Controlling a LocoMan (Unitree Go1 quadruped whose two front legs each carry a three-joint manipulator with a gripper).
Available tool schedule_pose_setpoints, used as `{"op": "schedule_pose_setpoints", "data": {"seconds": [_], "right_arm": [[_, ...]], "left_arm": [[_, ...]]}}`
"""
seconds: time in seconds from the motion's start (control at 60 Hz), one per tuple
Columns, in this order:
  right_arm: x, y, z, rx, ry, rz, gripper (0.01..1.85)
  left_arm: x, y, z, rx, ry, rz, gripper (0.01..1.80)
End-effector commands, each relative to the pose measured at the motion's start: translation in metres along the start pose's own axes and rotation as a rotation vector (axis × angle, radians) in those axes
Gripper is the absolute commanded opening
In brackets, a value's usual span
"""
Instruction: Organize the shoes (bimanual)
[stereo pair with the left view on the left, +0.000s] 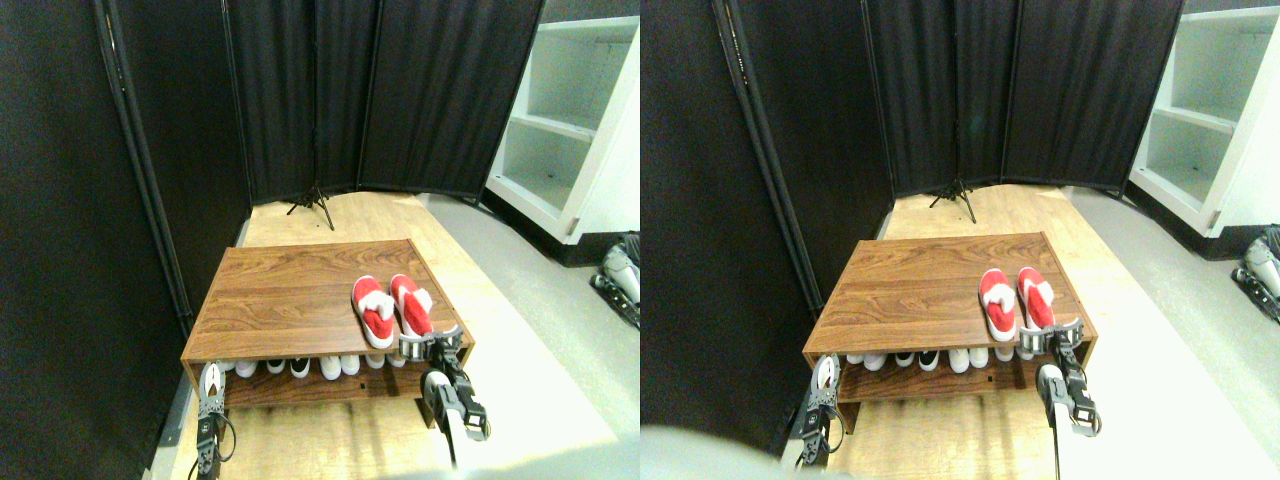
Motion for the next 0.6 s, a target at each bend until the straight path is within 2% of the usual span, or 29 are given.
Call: {"op": "schedule_pose_setpoints", "data": {"seconds": [0.017,0.117,0.283,0.333,0.4,0.5,0.533,0.6], "right_arm": [[0.007,0.001,-0.002,0.014,0.011,0.000,1.57],[0.010,0.001,-0.003,0.028,0.021,0.000,1.49],[0.003,0.003,-0.003,0.005,0.033,0.025,1.54],[-0.004,0.005,-0.004,-0.004,0.036,0.048,1.55],[-0.020,0.008,-0.006,0.037,0.051,0.094,1.41],[-0.047,0.013,-0.009,-0.011,0.062,0.155,1.58],[-0.049,0.013,-0.009,-0.020,0.062,0.169,1.58],[-0.065,0.014,-0.006,-0.051,0.062,0.205,1.52]], "left_arm": [[0.000,-0.013,0.001,-0.018,-0.007,-0.063,0.01],[0.000,-0.015,0.000,-0.013,0.001,-0.073,0.01],[0.000,-0.014,0.001,-0.007,-0.008,-0.071,0.01],[0.000,-0.015,0.001,-0.007,-0.009,-0.072,0.01],[0.000,-0.015,0.001,-0.011,-0.005,-0.074,0.01],[0.000,-0.015,0.000,-0.003,-0.011,-0.071,0.01],[0.000,-0.015,0.000,-0.004,-0.009,-0.072,0.01],[0.000,-0.015,-0.001,-0.016,-0.011,-0.071,0.01]]}}
